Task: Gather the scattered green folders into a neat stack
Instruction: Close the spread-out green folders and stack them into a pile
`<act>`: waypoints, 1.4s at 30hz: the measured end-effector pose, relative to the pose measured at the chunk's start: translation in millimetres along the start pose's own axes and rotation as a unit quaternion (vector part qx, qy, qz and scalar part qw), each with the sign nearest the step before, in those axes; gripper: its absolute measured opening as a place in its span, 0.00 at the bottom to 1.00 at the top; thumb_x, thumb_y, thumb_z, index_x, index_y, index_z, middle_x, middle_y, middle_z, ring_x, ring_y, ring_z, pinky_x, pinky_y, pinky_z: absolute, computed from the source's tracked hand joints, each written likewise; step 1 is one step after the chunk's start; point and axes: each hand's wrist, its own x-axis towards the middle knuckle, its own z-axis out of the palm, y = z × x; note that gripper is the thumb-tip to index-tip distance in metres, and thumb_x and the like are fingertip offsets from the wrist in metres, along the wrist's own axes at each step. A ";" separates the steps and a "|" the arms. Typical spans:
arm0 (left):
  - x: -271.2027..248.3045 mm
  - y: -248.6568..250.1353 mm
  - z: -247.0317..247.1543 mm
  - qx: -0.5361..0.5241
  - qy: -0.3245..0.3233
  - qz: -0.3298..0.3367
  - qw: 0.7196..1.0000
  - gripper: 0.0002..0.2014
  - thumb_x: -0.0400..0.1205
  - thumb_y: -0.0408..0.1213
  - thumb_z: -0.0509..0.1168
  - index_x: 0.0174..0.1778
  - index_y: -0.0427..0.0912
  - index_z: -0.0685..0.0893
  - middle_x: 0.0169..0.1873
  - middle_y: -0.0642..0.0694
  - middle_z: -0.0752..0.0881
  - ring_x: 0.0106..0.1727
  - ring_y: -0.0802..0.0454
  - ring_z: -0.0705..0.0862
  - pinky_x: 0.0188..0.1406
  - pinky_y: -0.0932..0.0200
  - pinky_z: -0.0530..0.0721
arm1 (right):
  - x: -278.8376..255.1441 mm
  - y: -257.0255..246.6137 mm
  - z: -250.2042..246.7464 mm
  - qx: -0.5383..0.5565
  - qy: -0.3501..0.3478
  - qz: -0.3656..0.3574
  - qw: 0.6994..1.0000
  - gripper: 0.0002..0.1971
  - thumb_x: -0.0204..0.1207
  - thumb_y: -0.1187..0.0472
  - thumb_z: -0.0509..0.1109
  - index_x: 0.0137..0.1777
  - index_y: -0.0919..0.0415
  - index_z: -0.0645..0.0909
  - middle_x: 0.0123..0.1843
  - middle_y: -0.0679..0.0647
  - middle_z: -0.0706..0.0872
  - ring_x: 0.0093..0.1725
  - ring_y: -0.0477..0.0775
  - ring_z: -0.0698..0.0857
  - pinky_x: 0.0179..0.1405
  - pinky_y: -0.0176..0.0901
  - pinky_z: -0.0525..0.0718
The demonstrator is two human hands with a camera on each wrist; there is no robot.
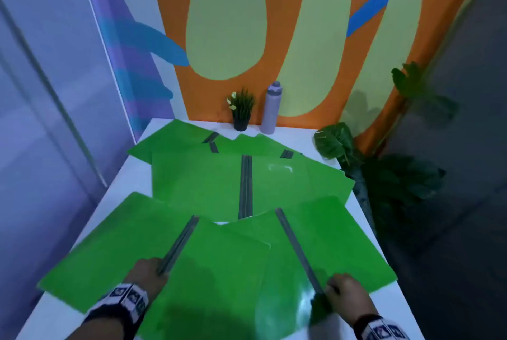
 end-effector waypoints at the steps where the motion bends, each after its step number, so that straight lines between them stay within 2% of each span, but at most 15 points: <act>1: 5.2 -5.3 8.4 0.009 0.012 -0.006 1.000 0.13 0.81 0.37 0.64 0.59 0.39 0.84 0.38 0.47 0.88 0.31 0.55 0.87 0.27 0.64 0.87 | 3.8 -3.8 3.1 -0.013 -0.001 0.004 1.000 0.09 0.76 0.58 0.67 0.34 0.48 0.77 0.40 0.51 0.77 0.39 0.53 0.79 0.48 0.45 0.82; 2: 4.1 -6.4 11.1 0.009 0.018 -0.033 0.999 0.14 0.79 0.38 0.66 0.59 0.38 0.84 0.38 0.47 0.87 0.33 0.55 0.87 0.29 0.64 0.88 | 4.6 -10.1 3.6 -0.019 0.000 0.014 1.000 0.05 0.78 0.57 0.66 0.42 0.54 0.81 0.43 0.51 0.75 0.41 0.52 0.78 0.53 0.44 0.81; 5: -2.6 -12.0 28.6 0.024 0.025 -0.062 0.997 0.24 0.74 0.44 0.74 0.63 0.39 0.79 0.45 0.49 0.81 0.40 0.55 0.84 0.31 0.70 0.83 | 9.0 -23.4 14.8 -0.049 -0.044 0.030 0.997 0.18 0.78 0.50 0.67 0.59 0.63 0.80 0.49 0.51 0.70 0.46 0.50 0.75 0.64 0.41 0.77; 8: -16.1 -13.4 37.1 0.070 0.047 -0.072 0.994 0.27 0.74 0.47 0.74 0.67 0.41 0.77 0.54 0.46 0.80 0.47 0.53 0.81 0.53 0.61 0.88 | 7.5 -30.0 29.1 -0.066 -0.045 0.032 0.996 0.28 0.75 0.45 0.69 0.67 0.63 0.75 0.57 0.54 0.74 0.54 0.51 0.77 0.65 0.39 0.76; 13: -29.3 -12.1 50.1 0.074 0.060 -0.075 0.993 0.27 0.76 0.47 0.72 0.70 0.42 0.75 0.57 0.44 0.81 0.57 0.49 0.84 0.63 0.54 0.85 | -7.9 -35.6 53.1 -0.082 0.011 -0.001 0.997 0.21 0.84 0.58 0.57 0.76 0.61 0.64 0.64 0.55 0.73 0.62 0.50 0.74 0.65 0.42 0.79; 17: -35.2 -6.4 49.3 0.044 0.048 -0.100 0.993 0.23 0.77 0.43 0.72 0.64 0.40 0.75 0.52 0.44 0.83 0.48 0.50 0.83 0.54 0.58 0.88 | -10.0 -40.9 56.6 -0.063 -0.009 0.045 0.997 0.20 0.80 0.58 0.62 0.71 0.60 0.67 0.56 0.54 0.73 0.60 0.54 0.77 0.61 0.43 0.80; 21: -33.7 -4.3 47.4 0.013 -0.010 -0.119 0.993 0.16 0.79 0.36 0.70 0.60 0.35 0.75 0.42 0.47 0.81 0.38 0.54 0.82 0.24 0.68 0.79 | -4.8 -36.7 49.6 0.020 -0.087 0.091 0.992 0.22 0.70 0.61 0.70 0.62 0.55 0.67 0.46 0.50 0.76 0.50 0.55 0.81 0.51 0.44 0.83; 23: -32.0 0.4 44.0 -0.007 -0.019 -0.121 0.992 0.10 0.80 0.31 0.66 0.56 0.34 0.76 0.39 0.45 0.82 0.36 0.52 0.82 0.25 0.67 0.79 | 1.3 -36.3 40.8 0.026 -0.111 0.087 0.990 0.17 0.69 0.62 0.70 0.55 0.57 0.69 0.42 0.50 0.79 0.45 0.54 0.82 0.45 0.42 0.82; 26: -32.0 17.1 23.6 -0.023 0.034 -0.113 0.993 0.07 0.80 0.30 0.62 0.53 0.35 0.78 0.35 0.45 0.81 0.33 0.51 0.80 0.25 0.61 0.75 | 12.5 -41.7 13.8 0.045 -0.061 0.056 0.996 0.10 0.71 0.61 0.73 0.43 0.58 0.73 0.37 0.49 0.79 0.43 0.54 0.82 0.41 0.42 0.81; 29: -37.8 40.6 -16.1 -0.036 0.106 -0.065 0.992 0.09 0.79 0.28 0.61 0.53 0.33 0.81 0.38 0.40 0.83 0.36 0.44 0.82 0.32 0.55 0.78 | 21.6 -49.6 -28.4 0.104 0.031 0.024 0.994 0.13 0.71 0.63 0.75 0.34 0.57 0.71 0.38 0.54 0.77 0.39 0.56 0.80 0.42 0.47 0.82; 32: -59.0 65.4 -63.0 -0.067 0.197 -0.009 0.978 0.06 0.78 0.26 0.62 0.50 0.33 0.80 0.41 0.34 0.81 0.36 0.36 0.82 0.38 0.47 0.83 | 20.0 -60.9 -78.3 0.175 0.077 -0.006 0.982 0.10 0.75 0.65 0.72 0.38 0.61 0.72 0.39 0.57 0.77 0.35 0.53 0.77 0.36 0.44 0.79; 35: -86.5 89.9 -99.7 -0.118 0.246 0.025 0.962 0.04 0.82 0.29 0.60 0.50 0.40 0.73 0.37 0.38 0.80 0.34 0.38 0.79 0.33 0.50 0.74 | 10.2 -74.2 -125.1 0.256 0.132 -0.042 0.957 0.07 0.76 0.69 0.69 0.42 0.64 0.71 0.33 0.55 0.78 0.31 0.53 0.76 0.28 0.42 0.73; 37: -99.2 101.4 -114.3 -0.149 0.285 0.054 0.945 0.06 0.83 0.29 0.60 0.53 0.42 0.71 0.39 0.39 0.81 0.39 0.38 0.79 0.38 0.49 0.74 | 4.6 -83.9 -145.7 0.278 0.208 -0.079 0.934 0.08 0.74 0.72 0.69 0.46 0.62 0.73 0.36 0.51 0.82 0.34 0.52 0.80 0.34 0.43 0.76; 39: -103.2 110.4 -120.7 -0.211 0.310 0.074 0.924 0.14 0.82 0.27 0.60 0.62 0.44 0.70 0.47 0.42 0.81 0.43 0.37 0.80 0.41 0.48 0.76 | 1.2 -93.3 -152.8 0.284 0.252 -0.114 0.918 0.13 0.73 0.74 0.70 0.54 0.60 0.77 0.46 0.49 0.85 0.43 0.51 0.83 0.48 0.42 0.78; 42: -88.3 114.3 -106.6 -0.306 0.260 0.056 0.914 0.24 0.83 0.25 0.59 0.73 0.50 0.69 0.53 0.44 0.81 0.41 0.45 0.82 0.34 0.55 0.77 | 2.9 -107.9 -140.4 0.238 0.297 -0.177 0.908 0.20 0.71 0.76 0.70 0.62 0.62 0.80 0.52 0.51 0.85 0.52 0.51 0.84 0.56 0.42 0.79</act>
